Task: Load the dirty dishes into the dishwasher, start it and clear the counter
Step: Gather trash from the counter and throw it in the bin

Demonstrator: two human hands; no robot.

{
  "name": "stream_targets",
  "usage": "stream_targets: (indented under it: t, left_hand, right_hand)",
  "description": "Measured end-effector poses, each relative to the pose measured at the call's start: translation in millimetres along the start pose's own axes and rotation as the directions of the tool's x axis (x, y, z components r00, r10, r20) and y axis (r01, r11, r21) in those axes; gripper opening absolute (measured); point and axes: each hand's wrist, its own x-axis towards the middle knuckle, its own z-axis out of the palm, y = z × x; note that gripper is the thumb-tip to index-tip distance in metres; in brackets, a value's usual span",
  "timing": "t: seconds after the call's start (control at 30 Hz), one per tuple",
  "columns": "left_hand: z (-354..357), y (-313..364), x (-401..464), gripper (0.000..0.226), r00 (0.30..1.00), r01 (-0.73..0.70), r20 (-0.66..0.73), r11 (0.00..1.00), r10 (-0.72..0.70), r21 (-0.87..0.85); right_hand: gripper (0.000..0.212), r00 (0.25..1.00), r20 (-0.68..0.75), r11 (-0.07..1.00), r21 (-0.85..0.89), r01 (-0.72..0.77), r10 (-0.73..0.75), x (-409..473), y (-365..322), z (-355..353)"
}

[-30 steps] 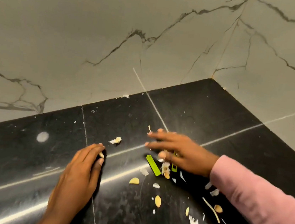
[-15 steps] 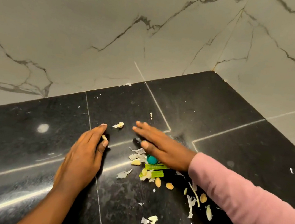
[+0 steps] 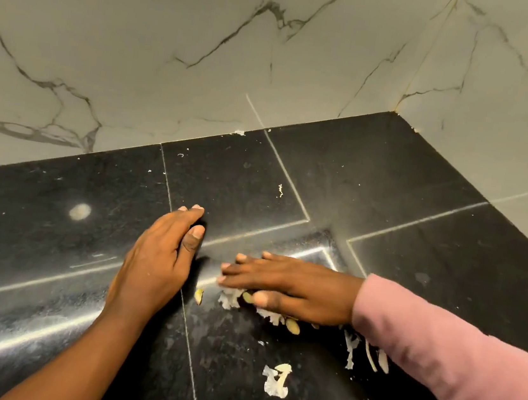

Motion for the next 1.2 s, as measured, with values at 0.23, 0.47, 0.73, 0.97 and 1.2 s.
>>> stream_targets:
  t: [0.23, 0.47, 0.73, 0.97, 1.2]
  left_hand:
    - [0, -4, -1, 0.057, 0.995, -0.062, 0.076, 0.998, 0.060, 0.021]
    - [3, 15, -15, 0.062, 0.971, -0.085, 0.218, 0.995, 0.093, -0.045]
    - [29, 101, -66, 0.045, 0.912, -0.050, 0.351, 0.909, 0.210, -0.413]
    - [44, 67, -35, 0.074, 0.956, -0.111, 0.252, 0.981, 0.150, -0.161]
    - [46, 73, -40, 0.063, 0.962, -0.118, 0.233, 0.986, 0.143, -0.120]
  right_hand:
    - [0.076, 0.856, -0.338, 0.889, -0.103, -0.446, 0.390, -89, 19, 20]
    - [0.053, 0.778, -0.423, 0.878, 0.106, -0.467, 0.465, -110, -58, 48]
    - [0.057, 0.110, -0.598, 0.272, 0.187, -0.944, 0.794, -322, -1, 21]
    - [0.065, 0.072, -0.520, 0.219, 0.228, -0.949, 0.851, -374, 41, 30]
    - [0.056, 0.160, -0.602, 0.335, 0.191, -0.923, 0.782, -325, 73, 19]
